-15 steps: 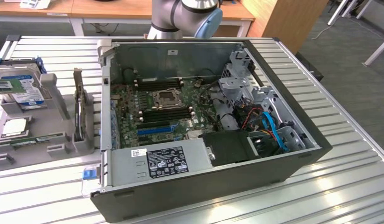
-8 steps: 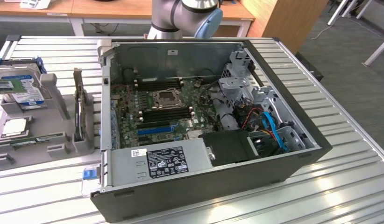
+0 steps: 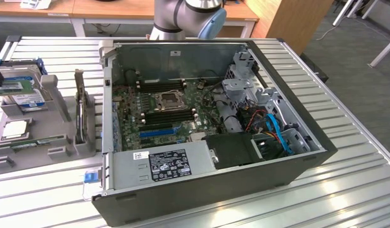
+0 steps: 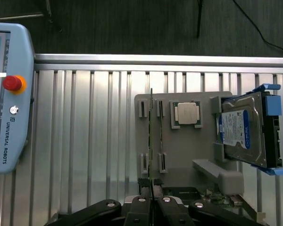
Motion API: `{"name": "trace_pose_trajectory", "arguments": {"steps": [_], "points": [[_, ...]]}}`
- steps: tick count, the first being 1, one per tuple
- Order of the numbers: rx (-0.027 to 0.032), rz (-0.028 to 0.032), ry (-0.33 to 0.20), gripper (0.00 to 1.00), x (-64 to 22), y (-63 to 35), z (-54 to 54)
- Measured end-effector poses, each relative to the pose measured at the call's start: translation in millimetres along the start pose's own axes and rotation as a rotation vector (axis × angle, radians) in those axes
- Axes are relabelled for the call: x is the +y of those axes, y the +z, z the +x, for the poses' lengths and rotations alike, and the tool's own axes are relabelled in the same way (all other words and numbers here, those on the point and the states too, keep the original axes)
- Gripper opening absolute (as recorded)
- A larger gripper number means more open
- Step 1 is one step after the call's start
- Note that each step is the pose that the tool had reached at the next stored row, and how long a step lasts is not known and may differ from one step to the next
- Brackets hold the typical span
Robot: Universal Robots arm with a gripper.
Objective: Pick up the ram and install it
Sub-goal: 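Pick up the ram and move it above insertion slot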
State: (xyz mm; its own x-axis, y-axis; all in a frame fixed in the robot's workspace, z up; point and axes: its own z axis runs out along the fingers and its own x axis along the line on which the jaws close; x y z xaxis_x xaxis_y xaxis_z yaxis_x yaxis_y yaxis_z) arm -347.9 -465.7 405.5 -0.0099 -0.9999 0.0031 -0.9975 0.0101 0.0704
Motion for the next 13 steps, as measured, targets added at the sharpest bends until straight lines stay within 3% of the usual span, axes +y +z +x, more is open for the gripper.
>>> {"name": "trace_pose_trajectory", "arguments": {"steps": [13], "points": [[0.0001, -0.0022, 0.0, 0.12, -26.9, -2.0, -0.3]]}}
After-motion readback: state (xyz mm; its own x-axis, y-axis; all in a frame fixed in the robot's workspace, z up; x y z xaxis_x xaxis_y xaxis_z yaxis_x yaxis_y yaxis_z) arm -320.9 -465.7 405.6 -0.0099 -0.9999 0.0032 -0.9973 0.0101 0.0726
